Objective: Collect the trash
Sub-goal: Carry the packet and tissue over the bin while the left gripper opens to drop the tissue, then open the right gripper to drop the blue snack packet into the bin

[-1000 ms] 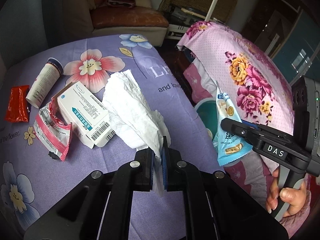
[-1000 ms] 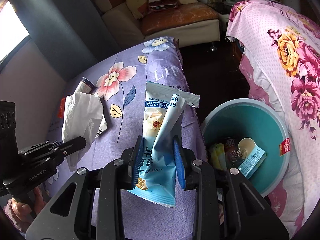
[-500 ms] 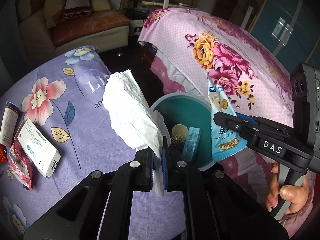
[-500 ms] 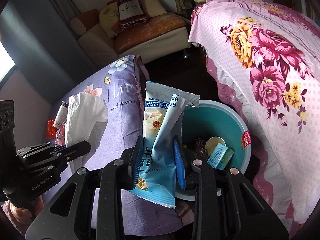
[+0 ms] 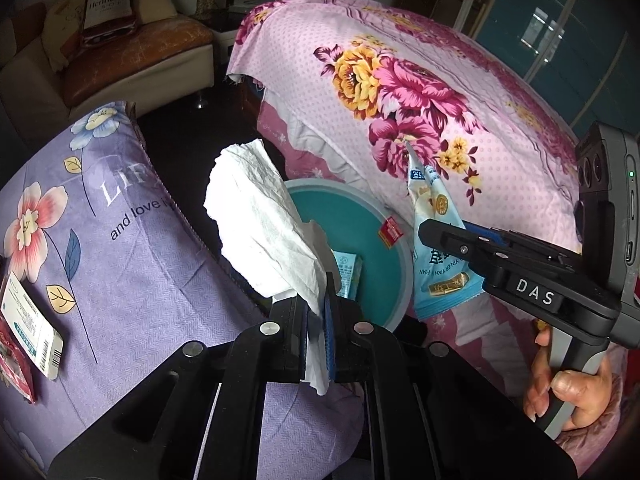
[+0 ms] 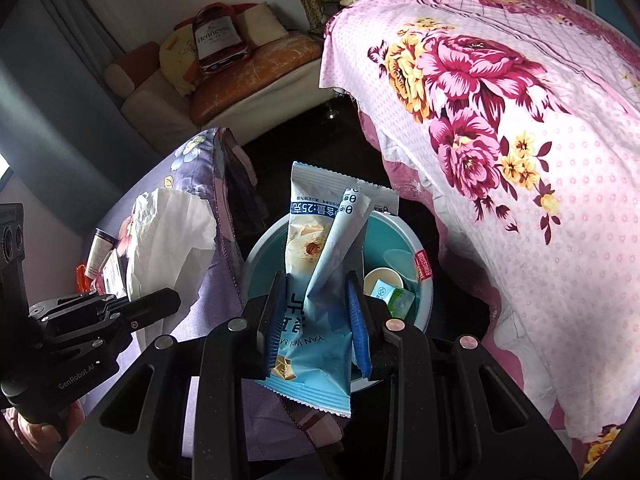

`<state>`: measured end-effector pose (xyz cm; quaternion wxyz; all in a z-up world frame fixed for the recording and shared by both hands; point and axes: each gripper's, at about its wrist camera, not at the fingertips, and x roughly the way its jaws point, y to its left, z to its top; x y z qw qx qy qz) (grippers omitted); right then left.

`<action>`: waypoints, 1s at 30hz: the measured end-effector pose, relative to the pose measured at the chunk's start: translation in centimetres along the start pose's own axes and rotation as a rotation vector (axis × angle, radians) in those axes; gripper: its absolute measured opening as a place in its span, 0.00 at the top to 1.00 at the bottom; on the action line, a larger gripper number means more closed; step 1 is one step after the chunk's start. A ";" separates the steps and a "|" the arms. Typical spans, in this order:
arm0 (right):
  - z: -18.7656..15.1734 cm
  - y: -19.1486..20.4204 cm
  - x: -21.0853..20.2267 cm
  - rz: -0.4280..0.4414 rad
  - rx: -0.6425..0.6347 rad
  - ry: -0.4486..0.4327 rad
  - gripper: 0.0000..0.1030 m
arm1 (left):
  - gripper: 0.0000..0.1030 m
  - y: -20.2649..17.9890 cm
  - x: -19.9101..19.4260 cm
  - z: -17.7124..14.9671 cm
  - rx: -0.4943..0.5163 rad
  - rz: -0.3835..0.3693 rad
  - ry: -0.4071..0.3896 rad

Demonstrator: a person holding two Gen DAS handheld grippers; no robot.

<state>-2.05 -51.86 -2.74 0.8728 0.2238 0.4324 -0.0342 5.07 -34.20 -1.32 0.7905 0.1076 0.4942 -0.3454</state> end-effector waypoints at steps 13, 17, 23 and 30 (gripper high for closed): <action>0.1 -1.8 1.5 -0.009 0.031 0.030 0.72 | 0.72 1.2 5.2 -0.5 -0.036 0.028 0.115; 0.0 -1.7 2.2 -0.008 0.032 0.047 0.72 | 0.30 1.9 4.9 -0.7 -0.053 0.067 0.080; 0.1 -1.7 2.9 -0.009 0.033 0.061 0.72 | 0.15 3.1 5.1 -1.2 -0.086 0.076 0.090; 0.1 -1.5 4.3 -0.018 0.028 0.095 0.72 | 0.13 4.5 5.0 -2.0 -0.111 0.105 0.104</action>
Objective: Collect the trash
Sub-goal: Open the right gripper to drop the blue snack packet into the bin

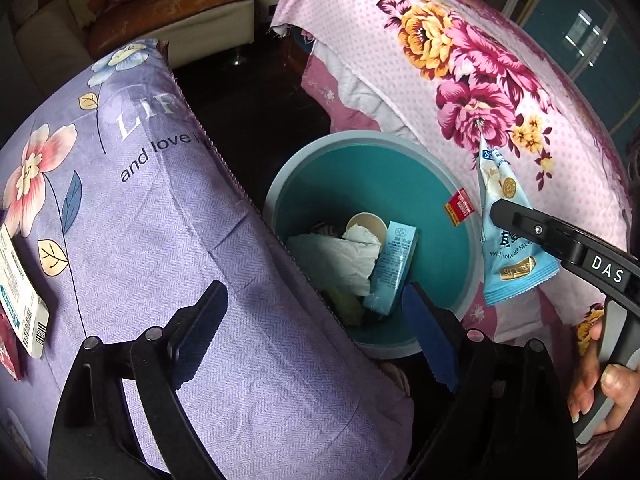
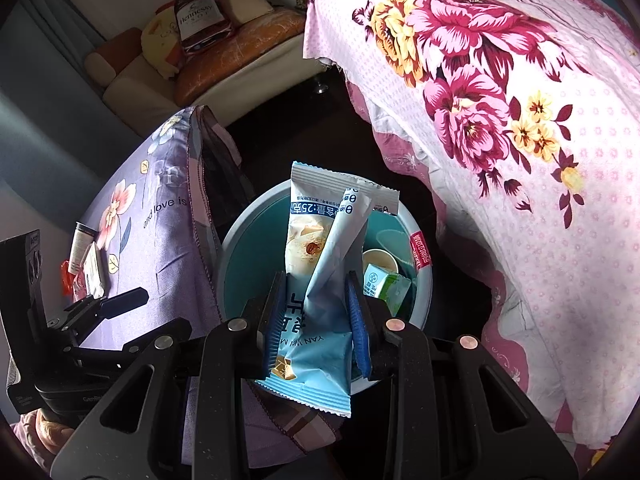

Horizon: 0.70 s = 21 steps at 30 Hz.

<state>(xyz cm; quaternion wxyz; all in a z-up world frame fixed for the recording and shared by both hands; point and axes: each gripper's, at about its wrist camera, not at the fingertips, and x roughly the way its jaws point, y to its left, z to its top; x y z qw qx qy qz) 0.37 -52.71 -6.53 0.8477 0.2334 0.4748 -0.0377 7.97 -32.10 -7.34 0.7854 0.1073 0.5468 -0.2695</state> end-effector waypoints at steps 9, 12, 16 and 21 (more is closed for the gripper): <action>-0.1 1.2 1.4 -0.018 -0.028 0.043 0.60 | 0.12 1.6 -0.8 -0.2 -0.037 -0.005 -0.013; 0.0 1.5 1.2 -0.029 -0.030 0.034 0.46 | 0.12 2.1 -1.0 -0.3 -0.050 -0.008 -0.014; 0.2 1.9 1.0 -0.036 -0.027 0.034 0.30 | 0.12 2.6 -1.3 -0.5 -0.061 -0.006 -0.019; 0.1 2.4 1.1 -0.039 -0.014 0.047 0.28 | 0.12 3.4 -1.8 -1.0 -0.080 -0.016 -0.023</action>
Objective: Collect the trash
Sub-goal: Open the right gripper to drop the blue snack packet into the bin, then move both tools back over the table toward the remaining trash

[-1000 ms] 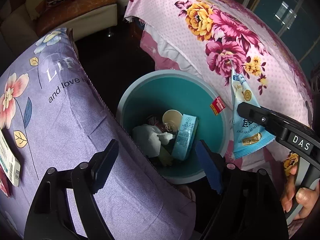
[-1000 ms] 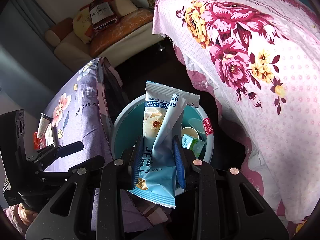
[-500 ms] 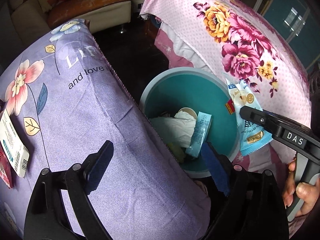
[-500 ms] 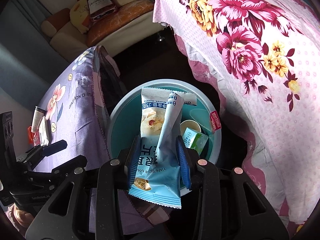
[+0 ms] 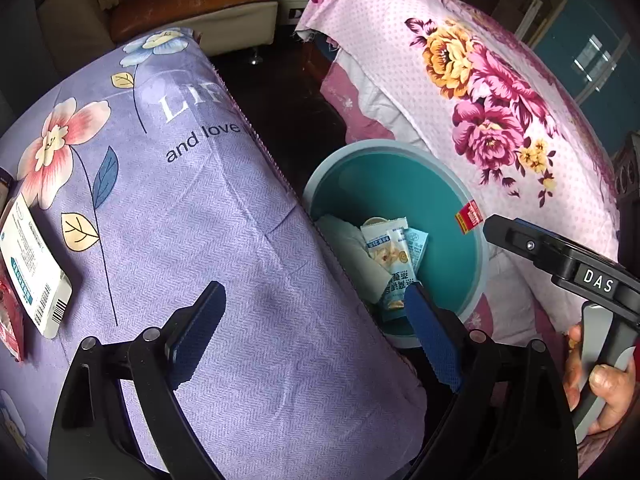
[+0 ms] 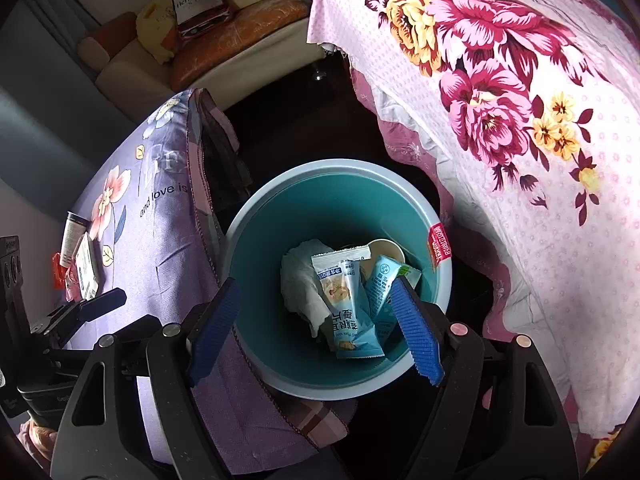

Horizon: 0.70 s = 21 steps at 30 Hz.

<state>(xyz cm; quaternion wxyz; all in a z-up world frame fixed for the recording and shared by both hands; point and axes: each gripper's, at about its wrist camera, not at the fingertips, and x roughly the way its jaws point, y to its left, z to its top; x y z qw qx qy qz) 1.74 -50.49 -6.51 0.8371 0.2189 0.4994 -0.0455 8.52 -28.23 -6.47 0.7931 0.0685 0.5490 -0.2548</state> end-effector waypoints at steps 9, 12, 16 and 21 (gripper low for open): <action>-0.4 2.4 -0.4 -0.003 -0.031 0.003 0.27 | 0.12 2.1 -1.7 -1.0 -0.039 -0.015 -0.026; -0.6 3.5 -0.5 -0.004 -0.044 0.003 0.26 | 0.12 2.9 -2.4 -1.4 -0.056 -0.015 -0.038; -0.9 5.1 -0.7 -0.001 -0.064 0.004 0.26 | 0.11 4.2 -3.2 -2.0 -0.084 -0.017 -0.051; -1.3 7.2 -0.8 0.002 -0.092 0.009 0.24 | 0.11 5.9 -4.4 -2.7 -0.113 -0.018 -0.069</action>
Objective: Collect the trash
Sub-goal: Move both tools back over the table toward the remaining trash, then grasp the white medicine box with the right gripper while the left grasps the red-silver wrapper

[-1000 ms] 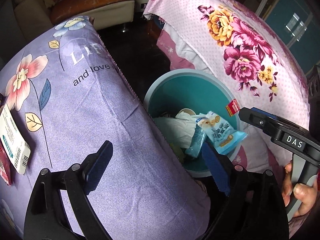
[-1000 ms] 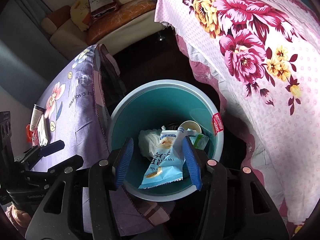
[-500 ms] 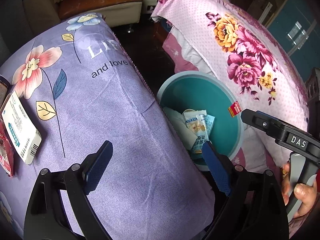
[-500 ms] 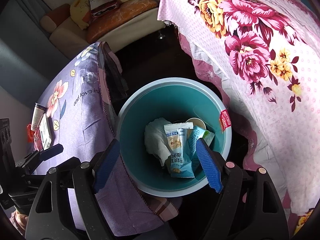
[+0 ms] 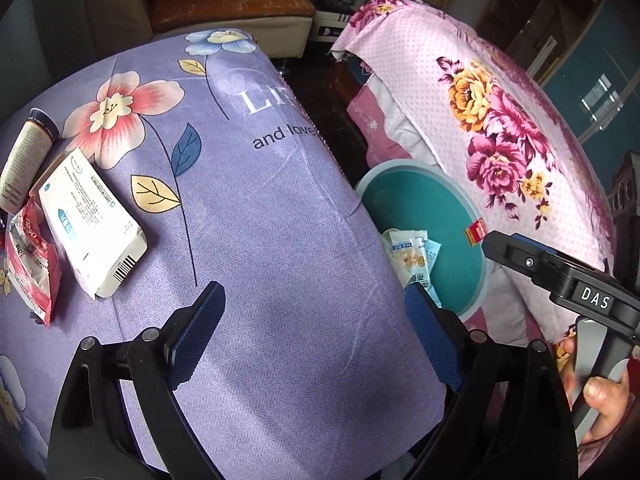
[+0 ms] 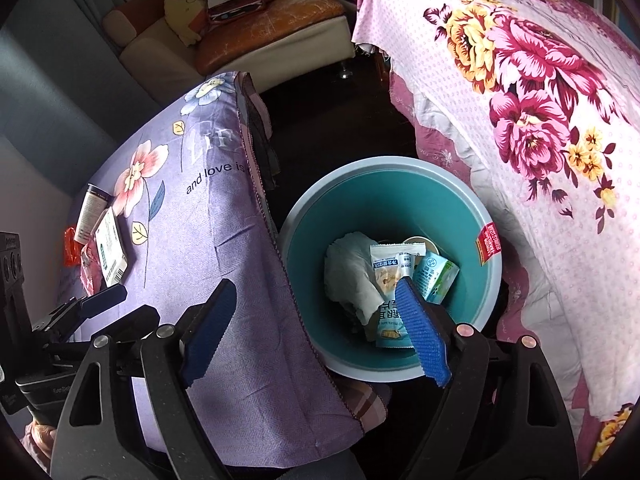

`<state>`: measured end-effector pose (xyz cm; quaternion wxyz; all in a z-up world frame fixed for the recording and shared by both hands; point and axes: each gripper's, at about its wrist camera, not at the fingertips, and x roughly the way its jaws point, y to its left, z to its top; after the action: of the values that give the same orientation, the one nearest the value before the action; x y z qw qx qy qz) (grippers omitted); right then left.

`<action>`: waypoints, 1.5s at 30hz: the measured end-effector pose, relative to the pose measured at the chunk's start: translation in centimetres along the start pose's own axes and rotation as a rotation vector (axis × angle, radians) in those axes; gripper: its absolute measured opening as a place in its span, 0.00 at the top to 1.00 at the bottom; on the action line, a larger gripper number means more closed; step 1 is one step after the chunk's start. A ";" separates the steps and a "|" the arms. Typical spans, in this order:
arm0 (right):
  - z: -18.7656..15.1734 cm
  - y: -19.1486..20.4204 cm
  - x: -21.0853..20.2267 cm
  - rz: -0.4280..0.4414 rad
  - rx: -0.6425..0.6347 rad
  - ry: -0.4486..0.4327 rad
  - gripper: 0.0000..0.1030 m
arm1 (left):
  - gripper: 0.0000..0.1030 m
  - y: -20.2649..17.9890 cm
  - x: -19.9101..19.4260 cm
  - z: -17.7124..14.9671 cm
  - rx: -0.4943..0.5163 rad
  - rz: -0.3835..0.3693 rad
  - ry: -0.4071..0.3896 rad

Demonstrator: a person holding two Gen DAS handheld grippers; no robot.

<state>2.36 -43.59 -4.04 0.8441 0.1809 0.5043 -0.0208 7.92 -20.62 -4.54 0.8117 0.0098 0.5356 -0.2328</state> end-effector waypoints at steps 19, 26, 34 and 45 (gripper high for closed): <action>-0.7 8.3 0.0 -0.014 -0.130 0.031 0.19 | 0.08 7.0 -4.0 -2.1 -0.128 -0.009 -0.075; -0.9 12.6 2.2 0.015 -0.201 0.078 0.19 | 0.08 14.2 -5.1 -3.2 -0.276 0.053 -0.108; -0.6 16.6 5.7 0.052 -0.254 0.142 0.19 | 0.08 21.6 -5.6 -4.0 -0.441 0.132 -0.116; 1.3 19.4 9.1 0.067 -0.285 0.190 0.19 | 0.08 24.1 -3.6 -1.6 -0.458 0.207 -0.082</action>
<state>12.11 -24.52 -5.79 0.8098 0.0772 0.5735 0.0964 14.76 2.59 -7.70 0.8333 -0.1293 0.5370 -0.0214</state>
